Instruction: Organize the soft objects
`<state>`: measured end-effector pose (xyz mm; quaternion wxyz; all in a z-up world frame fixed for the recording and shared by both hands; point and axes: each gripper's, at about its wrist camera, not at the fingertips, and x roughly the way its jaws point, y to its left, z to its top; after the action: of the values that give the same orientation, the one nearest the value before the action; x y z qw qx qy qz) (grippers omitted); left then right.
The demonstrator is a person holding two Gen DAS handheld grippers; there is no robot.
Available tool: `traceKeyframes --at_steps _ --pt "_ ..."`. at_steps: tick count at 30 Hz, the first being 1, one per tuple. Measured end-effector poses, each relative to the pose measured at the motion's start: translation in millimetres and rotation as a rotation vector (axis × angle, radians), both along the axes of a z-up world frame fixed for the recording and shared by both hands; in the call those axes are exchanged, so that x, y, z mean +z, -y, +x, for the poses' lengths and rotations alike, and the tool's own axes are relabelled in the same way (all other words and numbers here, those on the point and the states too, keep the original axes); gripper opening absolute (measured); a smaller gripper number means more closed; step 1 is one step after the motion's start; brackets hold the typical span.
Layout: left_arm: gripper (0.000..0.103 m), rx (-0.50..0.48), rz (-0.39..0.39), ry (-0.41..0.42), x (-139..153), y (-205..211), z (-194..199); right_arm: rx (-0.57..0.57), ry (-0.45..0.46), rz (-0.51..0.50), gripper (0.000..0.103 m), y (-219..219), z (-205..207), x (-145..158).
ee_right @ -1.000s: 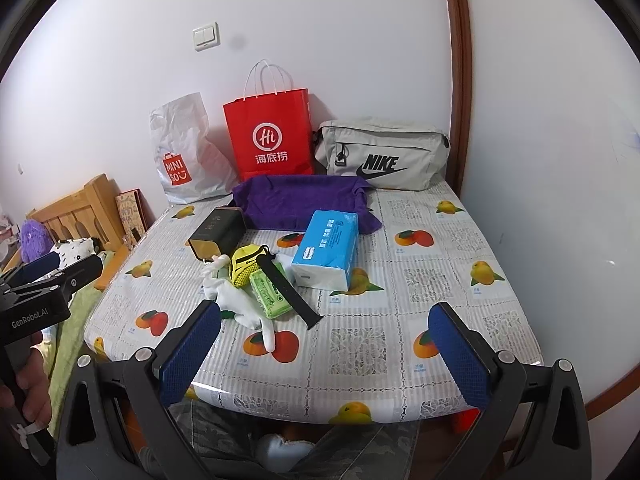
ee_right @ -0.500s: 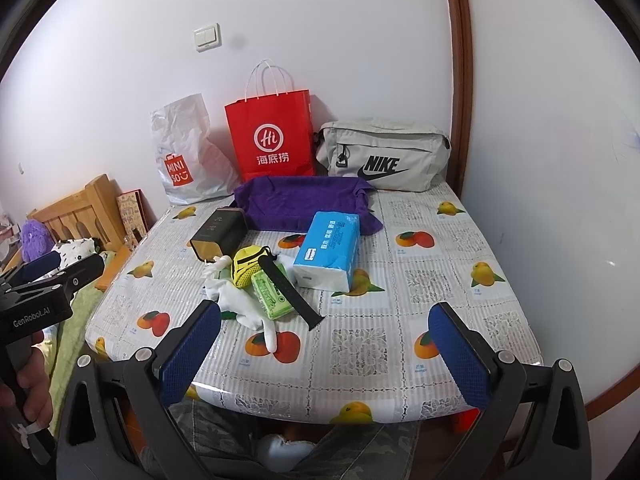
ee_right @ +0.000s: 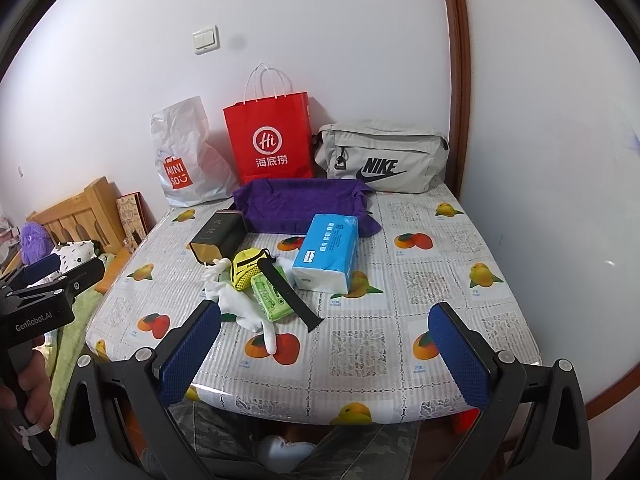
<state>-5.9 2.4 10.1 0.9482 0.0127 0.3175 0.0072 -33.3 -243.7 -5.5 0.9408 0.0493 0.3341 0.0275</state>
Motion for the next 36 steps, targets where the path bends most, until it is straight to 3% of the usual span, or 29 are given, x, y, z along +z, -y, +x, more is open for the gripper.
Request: traceKeyframes --at_steps 36 --pt "0.103 -0.021 -0.022 -0.019 -12 3 4 -0.001 -0.001 -0.01 0.102 -4 3 -5"
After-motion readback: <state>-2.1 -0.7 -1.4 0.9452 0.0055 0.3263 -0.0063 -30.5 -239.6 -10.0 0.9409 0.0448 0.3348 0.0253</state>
